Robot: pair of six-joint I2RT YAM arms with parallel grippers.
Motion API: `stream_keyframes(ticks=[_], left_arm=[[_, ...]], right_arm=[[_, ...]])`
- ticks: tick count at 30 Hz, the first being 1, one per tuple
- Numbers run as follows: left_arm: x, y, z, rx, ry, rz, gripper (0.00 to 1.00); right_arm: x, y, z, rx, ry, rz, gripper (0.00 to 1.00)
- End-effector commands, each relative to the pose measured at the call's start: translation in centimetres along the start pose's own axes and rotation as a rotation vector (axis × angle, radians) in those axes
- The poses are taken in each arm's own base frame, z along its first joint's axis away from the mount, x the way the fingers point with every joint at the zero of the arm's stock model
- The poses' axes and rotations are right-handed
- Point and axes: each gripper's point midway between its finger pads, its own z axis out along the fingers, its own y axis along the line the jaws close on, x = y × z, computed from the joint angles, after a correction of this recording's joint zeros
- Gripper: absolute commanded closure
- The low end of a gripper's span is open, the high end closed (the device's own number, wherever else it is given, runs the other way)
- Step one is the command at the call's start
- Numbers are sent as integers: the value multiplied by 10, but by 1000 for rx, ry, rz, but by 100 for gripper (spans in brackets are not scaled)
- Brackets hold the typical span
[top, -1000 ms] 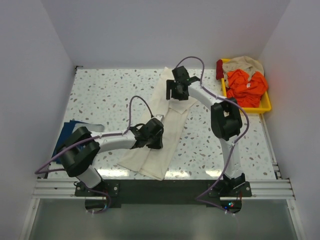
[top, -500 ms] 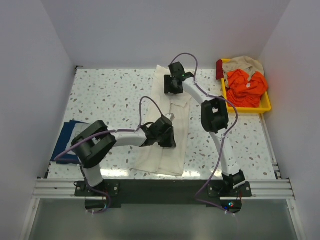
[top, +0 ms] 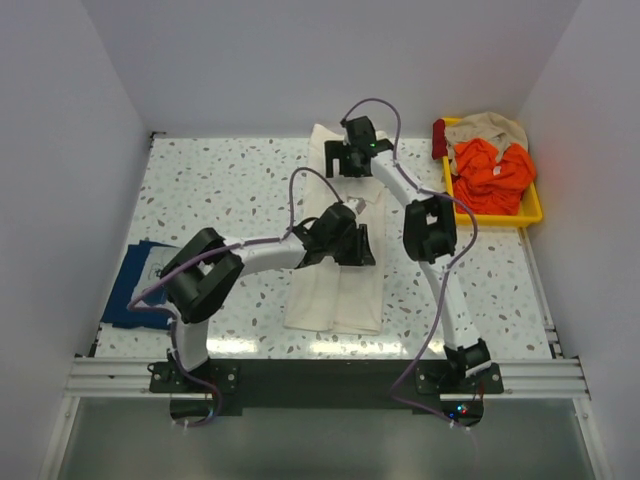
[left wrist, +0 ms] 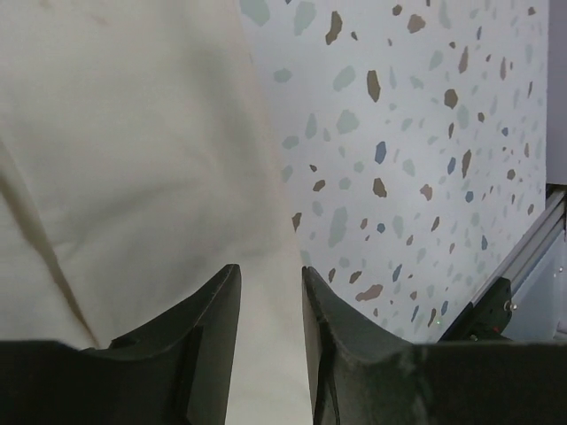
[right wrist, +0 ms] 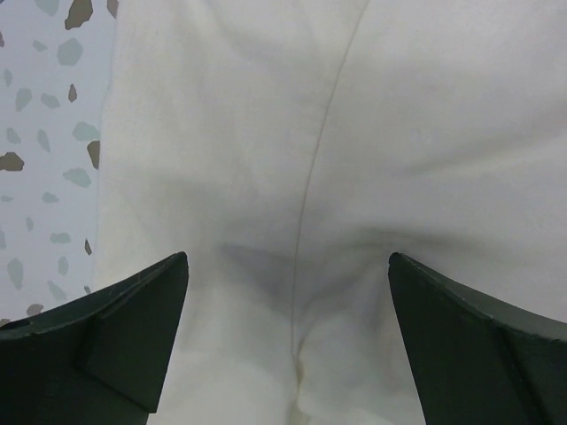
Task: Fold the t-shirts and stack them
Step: Fold the tshirt
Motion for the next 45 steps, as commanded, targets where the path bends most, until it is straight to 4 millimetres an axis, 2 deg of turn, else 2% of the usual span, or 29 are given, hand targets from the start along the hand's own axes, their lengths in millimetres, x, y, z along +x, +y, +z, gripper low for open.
stream_keyframes(ticks=[1, 2, 3, 4, 5, 6, 8, 9, 10, 11, 12, 13, 14, 15, 16, 17, 18, 20, 21, 22, 23, 24, 27, 28, 31, 35, 36, 39, 45], left_arm=[[-42, -29, -40, 81, -107, 52, 61], [-39, -24, -45, 77, -104, 48, 61], [-46, -29, -58, 85, -137, 51, 61], [-39, -17, -63, 39, -119, 46, 62], [-34, -7, -68, 3, -116, 48, 62], [-33, -3, -78, -22, -127, 50, 62], [-18, 10, -86, -49, -106, 63, 66], [-10, 14, -88, -61, -89, 63, 66], [-4, 19, -90, -70, -77, 68, 68], [7, 26, -91, -88, -53, 70, 68], [11, 31, -96, -118, -53, 75, 69], [19, 31, -98, -121, -43, 97, 69], [30, 36, -101, -130, -26, 105, 69], [36, 39, -103, -133, -14, 106, 69], [42, 41, -104, -132, -1, 102, 69], [49, 46, -110, -139, 3, 99, 69], [53, 50, -113, -144, 3, 94, 65], [57, 54, -124, -151, -7, 101, 61], [58, 61, -129, -184, -11, 98, 60], [61, 66, -133, -198, -11, 86, 56], [55, 67, -141, -211, -52, 78, 55], [55, 74, -147, -233, -58, 50, 53], [57, 90, -160, -226, -81, -46, 51], [59, 95, -162, -231, -81, -61, 51], [71, 112, -166, -251, -63, -79, 51], [85, 113, -168, -202, -59, -109, 50], [86, 113, -167, -192, -63, -113, 50], [93, 121, -167, -212, -50, -118, 50], [108, 125, -163, -188, -23, -132, 52]], right_arm=[[-63, 15, -74, -45, -137, -14, 1], [-83, 20, -107, -48, -192, 9, 1], [-86, 21, -120, -51, -201, 23, 1], [-72, 19, -125, -47, -167, 39, 1], [-68, 22, -136, -62, -164, 72, 1], [-55, 19, -157, -54, -144, 94, 1], [-28, 16, -171, -47, -88, 153, 1], [2, 8, -189, -31, -51, 170, 2], [19, 2, -195, -14, -35, 194, 5], [25, 4, -204, -33, -69, 230, 10], [30, 10, -231, -87, -110, 246, 14], [84, -1, -221, -68, -22, 270, 22], [112, -5, -232, -69, -3, 287, 30], [137, -12, -226, -41, 54, 293, 33], [142, -12, -246, -55, 25, 292, 35], [156, -15, -251, -52, 37, 304, 35], [183, -16, -263, -67, 55, 304, 37], [212, -15, -274, -75, 92, 327, 38], [242, -14, -275, -77, 147, 326, 41], [257, -10, -279, -98, 178, 332, 43], [266, -6, -288, -108, 181, 355, 45], [291, -2, -289, -110, 233, 331, 47], [320, 3, -301, -123, 279, 365, 52], [337, -1, -300, -117, 313, 385, 52], [354, 0, -302, -135, 343, 443, 53], [367, -4, -301, -121, 359, 496, 53], [376, -3, -301, -129, 384, 507, 53], [388, -1, -297, -135, 419, 544, 53], [393, -2, -292, -124, 432, 575, 53]])
